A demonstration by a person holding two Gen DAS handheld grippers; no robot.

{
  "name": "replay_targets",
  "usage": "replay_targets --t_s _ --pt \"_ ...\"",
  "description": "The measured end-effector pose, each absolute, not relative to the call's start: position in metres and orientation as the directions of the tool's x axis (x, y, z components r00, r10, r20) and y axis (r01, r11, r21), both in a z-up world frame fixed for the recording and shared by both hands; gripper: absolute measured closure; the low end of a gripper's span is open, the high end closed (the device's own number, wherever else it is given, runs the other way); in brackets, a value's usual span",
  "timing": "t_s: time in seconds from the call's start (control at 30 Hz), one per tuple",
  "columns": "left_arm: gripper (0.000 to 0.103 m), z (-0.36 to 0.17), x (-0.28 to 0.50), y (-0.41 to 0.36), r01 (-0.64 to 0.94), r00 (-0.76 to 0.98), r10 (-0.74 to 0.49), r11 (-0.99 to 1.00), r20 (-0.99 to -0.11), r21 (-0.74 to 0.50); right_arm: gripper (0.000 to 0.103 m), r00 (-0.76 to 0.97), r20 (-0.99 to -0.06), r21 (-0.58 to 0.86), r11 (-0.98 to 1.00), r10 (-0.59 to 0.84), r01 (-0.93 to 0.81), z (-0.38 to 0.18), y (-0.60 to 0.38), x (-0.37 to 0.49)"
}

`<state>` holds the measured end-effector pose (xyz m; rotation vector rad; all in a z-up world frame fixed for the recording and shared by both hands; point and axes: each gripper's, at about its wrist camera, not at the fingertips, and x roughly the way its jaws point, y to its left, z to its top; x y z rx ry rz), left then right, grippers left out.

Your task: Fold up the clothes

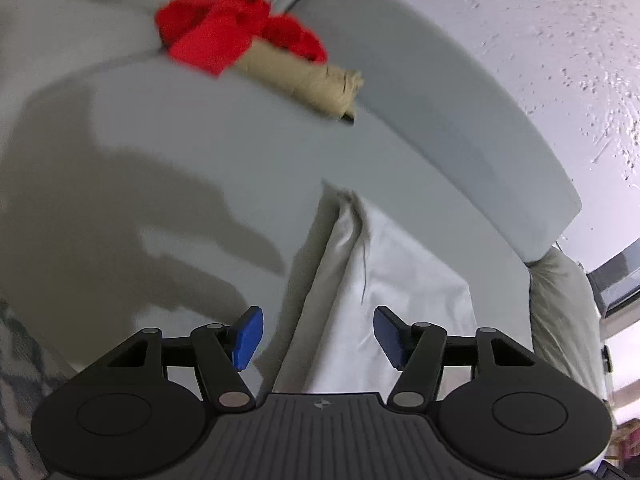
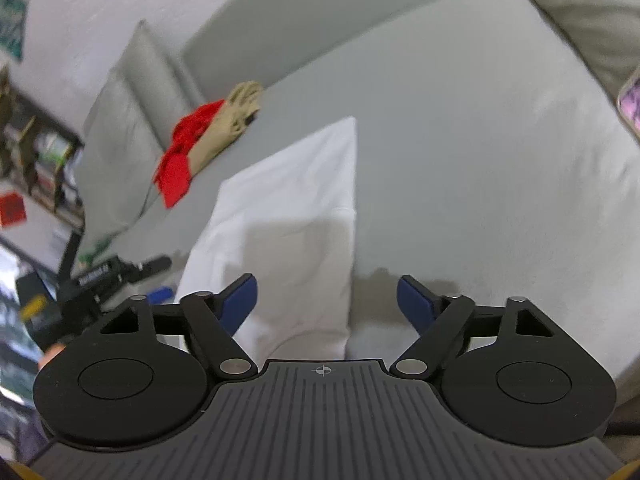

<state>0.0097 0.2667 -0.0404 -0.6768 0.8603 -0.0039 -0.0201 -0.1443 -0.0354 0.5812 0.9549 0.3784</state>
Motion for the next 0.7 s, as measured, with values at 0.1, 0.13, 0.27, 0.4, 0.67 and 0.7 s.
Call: replay_targets --t_s 0.1,0.13,0.27,0.4,0.67,0.7 --pt "0.045 -0.046 0.014 0.27 -0.226 0.642 -0.351 0.762 -0.681 -0.606 0.03 0.51 -0.654 0.649 0.76 0.559 -0.001 -0.052 -0.148 -0.007" --pt "0.046 -0.048 0.016 0.27 -0.218 0.63 -0.369 0.76 -0.684 -0.612 0.031 0.511 -0.647 0.66 0.751 0.565 0.004 -0.054 -0.15 -0.004" --pt "0.045 -0.055 0.022 0.266 -0.189 0.582 -0.425 0.759 -0.694 -0.623 0.032 0.466 -0.631 0.705 0.709 0.62 0.01 -0.061 -0.149 0.011" --pt "0.042 -0.057 0.032 0.265 -0.171 0.567 -0.416 0.785 -0.711 -0.595 0.042 0.412 -0.621 0.734 0.679 0.667 0.008 -0.07 -0.147 0.029" --pt "0.036 -0.065 0.073 0.264 -0.127 0.502 -0.47 0.79 -0.726 -0.599 0.045 0.409 -0.552 0.815 0.573 0.727 0.082 -0.092 -0.145 0.068" --pt "0.036 -0.069 0.08 0.266 -0.126 0.492 -0.503 0.767 -0.711 -0.629 0.045 0.412 -0.549 0.818 0.57 0.727 0.083 -0.094 -0.144 0.073"
